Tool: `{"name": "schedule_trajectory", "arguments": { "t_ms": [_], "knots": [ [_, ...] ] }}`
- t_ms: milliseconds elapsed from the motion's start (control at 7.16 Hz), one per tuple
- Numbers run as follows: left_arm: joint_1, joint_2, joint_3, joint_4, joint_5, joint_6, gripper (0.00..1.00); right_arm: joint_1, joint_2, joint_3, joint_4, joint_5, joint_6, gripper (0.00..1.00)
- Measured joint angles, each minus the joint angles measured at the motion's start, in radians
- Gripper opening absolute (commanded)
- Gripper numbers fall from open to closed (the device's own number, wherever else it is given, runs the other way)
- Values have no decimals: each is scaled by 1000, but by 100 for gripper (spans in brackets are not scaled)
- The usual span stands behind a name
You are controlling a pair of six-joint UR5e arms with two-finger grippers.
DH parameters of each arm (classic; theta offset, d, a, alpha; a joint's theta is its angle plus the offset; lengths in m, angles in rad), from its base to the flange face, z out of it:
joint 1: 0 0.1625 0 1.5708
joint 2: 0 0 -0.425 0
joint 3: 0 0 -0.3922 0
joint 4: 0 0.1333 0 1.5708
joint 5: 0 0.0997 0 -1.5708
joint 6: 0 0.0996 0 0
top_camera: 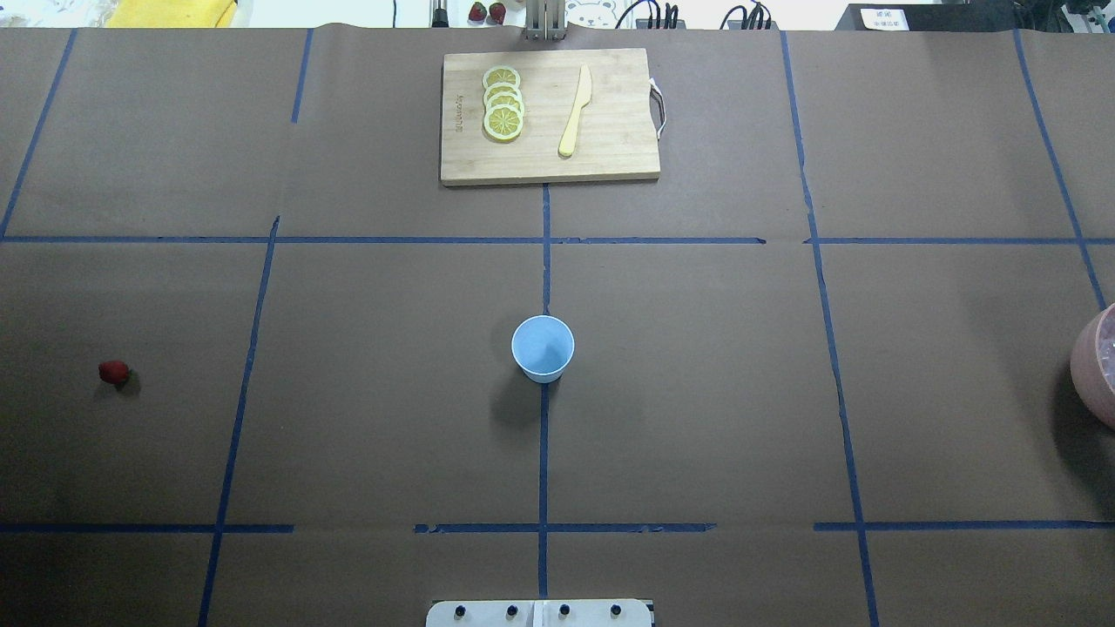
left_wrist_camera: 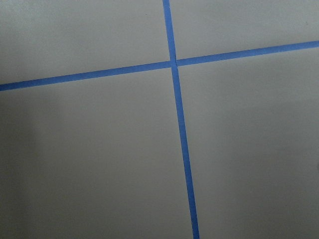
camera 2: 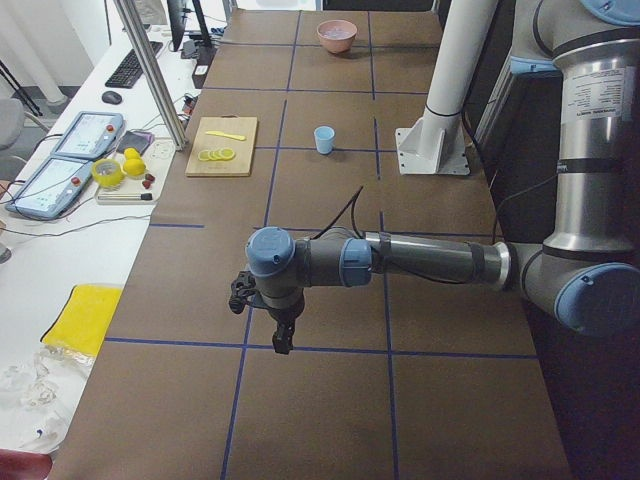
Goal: Put ice and strawberries in cup
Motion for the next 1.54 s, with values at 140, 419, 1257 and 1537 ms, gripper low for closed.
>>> {"name": "schedule_trajectory", "arguments": {
  "t_ms": [140,419,1257,1537],
  "knots": [
    [0,1,-1,1,0,0,100,0,0,0,1,0,-1,100],
    [0,1,-2,3,-1,0,100,-9,-2,4,58,1,-2,99],
    [1,1,-1,0,0,0,100,-194,-35,-63,237,7,-7,98],
    [1,1,-1,0,0,0,100,-203,-44,-172,375,-3,-5,92]
  ]
}}
